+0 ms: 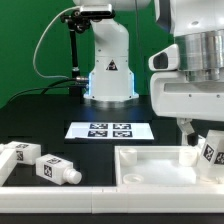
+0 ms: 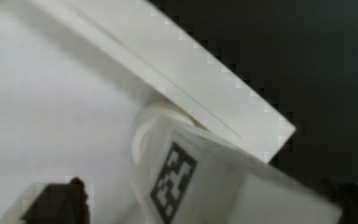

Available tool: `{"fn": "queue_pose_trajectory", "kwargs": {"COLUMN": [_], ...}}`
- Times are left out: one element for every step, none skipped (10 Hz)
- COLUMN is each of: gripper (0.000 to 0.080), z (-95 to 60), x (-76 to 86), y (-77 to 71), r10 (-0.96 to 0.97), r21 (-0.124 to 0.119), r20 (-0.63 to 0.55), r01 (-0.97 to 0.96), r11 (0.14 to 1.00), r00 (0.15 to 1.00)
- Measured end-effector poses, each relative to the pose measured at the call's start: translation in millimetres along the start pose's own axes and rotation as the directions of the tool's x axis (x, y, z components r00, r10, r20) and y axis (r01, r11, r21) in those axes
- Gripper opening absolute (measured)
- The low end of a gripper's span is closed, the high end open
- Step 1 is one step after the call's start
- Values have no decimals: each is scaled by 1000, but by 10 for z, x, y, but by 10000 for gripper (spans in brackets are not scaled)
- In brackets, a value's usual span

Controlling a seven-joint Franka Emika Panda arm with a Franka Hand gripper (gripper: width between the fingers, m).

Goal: Assemble one leg

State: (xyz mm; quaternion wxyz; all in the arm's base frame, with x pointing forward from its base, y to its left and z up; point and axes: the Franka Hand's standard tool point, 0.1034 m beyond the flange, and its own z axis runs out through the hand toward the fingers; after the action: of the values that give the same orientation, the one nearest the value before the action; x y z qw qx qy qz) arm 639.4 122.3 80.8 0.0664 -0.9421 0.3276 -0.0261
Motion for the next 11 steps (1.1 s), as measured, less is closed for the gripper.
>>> {"fn": "queue_pose_trajectory", "kwargs": {"gripper": [643, 649, 649, 649, 649, 649, 649, 537, 537, 362, 362], "z": [11, 14, 17, 25, 20, 1, 9, 11, 12, 15, 15], "x": [-58, -43, -35, -20, 63, 120, 99, 94, 95, 87, 92], "y": [-34, -21, -13, 8, 76, 99, 83, 81, 82, 80, 84], "r10": [-121, -177, -235, -362, -543, -608, -586, -571, -557, -489, -436], "r21": [-15, -13, -15, -18, -27, -32, -31, -29, -27, -25, -26], "r20": [-2, -1, -1, 3, 8, 4, 4, 4, 4, 4, 2], "r01": [121, 177, 235, 362, 543, 608, 585, 571, 557, 489, 436], "r11": [993, 984, 972, 932, 839, 794, 810, 821, 830, 872, 900], "r00": [993, 984, 972, 932, 840, 794, 811, 821, 831, 872, 900]}}
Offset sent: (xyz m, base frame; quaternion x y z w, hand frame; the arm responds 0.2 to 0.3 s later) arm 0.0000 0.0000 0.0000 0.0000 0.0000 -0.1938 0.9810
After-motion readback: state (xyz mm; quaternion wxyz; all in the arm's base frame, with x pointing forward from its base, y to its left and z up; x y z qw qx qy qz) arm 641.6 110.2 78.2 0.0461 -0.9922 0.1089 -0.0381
